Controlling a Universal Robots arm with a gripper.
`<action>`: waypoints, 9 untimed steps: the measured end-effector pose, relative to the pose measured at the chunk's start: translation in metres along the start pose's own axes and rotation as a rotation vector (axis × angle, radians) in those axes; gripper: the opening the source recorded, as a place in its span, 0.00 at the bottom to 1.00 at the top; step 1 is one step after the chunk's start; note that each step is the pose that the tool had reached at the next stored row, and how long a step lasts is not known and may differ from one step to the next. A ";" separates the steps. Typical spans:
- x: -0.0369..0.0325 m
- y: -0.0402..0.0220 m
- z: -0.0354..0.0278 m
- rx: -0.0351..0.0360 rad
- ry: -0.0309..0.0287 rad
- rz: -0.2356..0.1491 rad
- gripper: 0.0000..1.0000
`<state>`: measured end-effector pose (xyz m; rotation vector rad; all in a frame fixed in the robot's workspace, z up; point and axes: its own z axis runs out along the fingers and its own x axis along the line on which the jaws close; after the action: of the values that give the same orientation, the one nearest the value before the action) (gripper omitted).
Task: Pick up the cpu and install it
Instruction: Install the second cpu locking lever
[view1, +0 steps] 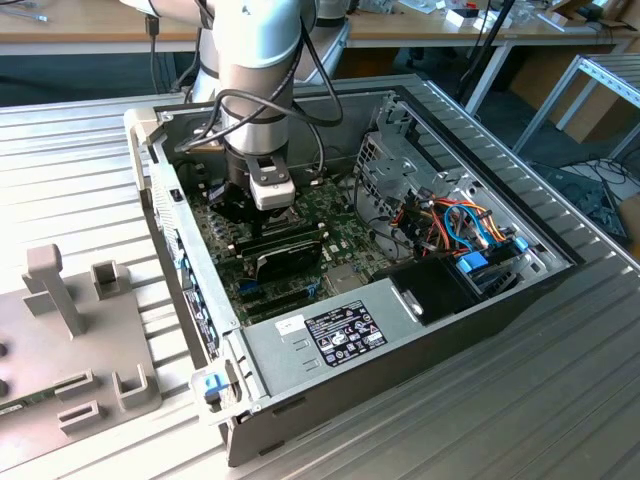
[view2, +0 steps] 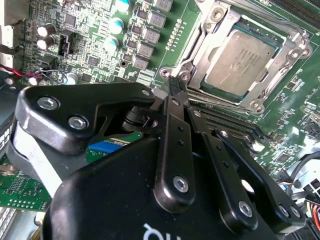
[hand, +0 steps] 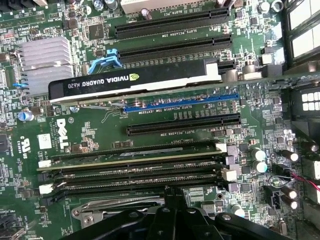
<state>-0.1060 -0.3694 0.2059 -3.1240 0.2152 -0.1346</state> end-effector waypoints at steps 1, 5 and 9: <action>-0.0001 -0.0002 0.0000 0.0006 0.0006 0.000 0.11; -0.0004 -0.0013 -0.0002 0.0016 0.0031 0.000 0.11; -0.0027 -0.0011 0.0000 0.0088 0.0131 0.001 0.11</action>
<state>-0.1085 -0.3679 0.2057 -3.1150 0.2152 -0.1555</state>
